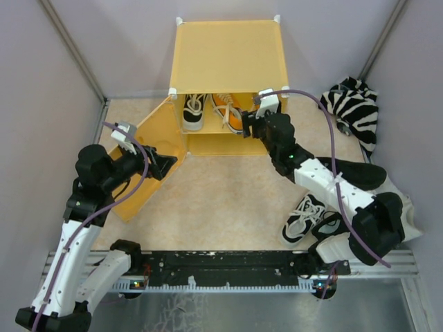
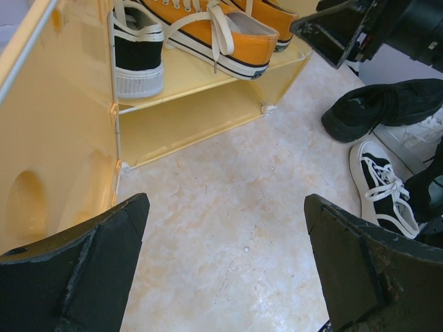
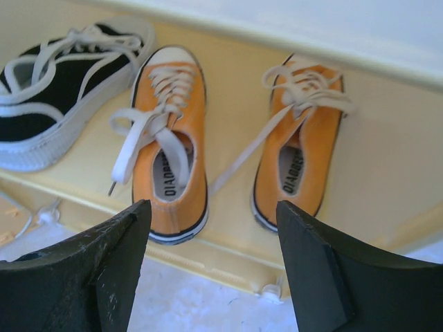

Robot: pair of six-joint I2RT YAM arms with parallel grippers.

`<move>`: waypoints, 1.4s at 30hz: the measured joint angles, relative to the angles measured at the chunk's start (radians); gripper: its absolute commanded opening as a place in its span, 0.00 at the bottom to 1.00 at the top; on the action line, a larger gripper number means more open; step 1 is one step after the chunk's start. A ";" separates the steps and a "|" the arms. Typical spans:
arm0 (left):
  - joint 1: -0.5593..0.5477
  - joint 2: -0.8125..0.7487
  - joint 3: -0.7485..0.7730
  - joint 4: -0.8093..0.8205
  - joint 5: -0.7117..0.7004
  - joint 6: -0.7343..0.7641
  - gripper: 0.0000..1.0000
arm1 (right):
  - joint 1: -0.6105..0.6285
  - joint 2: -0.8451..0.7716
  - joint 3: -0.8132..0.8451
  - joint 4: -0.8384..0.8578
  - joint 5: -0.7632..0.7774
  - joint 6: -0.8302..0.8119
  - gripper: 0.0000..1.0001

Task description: Place and organize the shoes in the shoe cabinet

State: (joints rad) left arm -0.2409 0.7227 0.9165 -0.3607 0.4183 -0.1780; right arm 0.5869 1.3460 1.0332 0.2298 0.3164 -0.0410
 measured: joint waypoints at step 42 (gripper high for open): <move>0.000 -0.010 -0.013 -0.001 0.000 0.000 0.99 | -0.002 0.234 0.008 0.129 -0.131 -0.008 0.55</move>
State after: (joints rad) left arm -0.2413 0.7124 0.9031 -0.3614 0.4179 -0.1780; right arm 0.5850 1.5803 1.0409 0.3592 0.1852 -0.0486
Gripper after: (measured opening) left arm 0.995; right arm 0.566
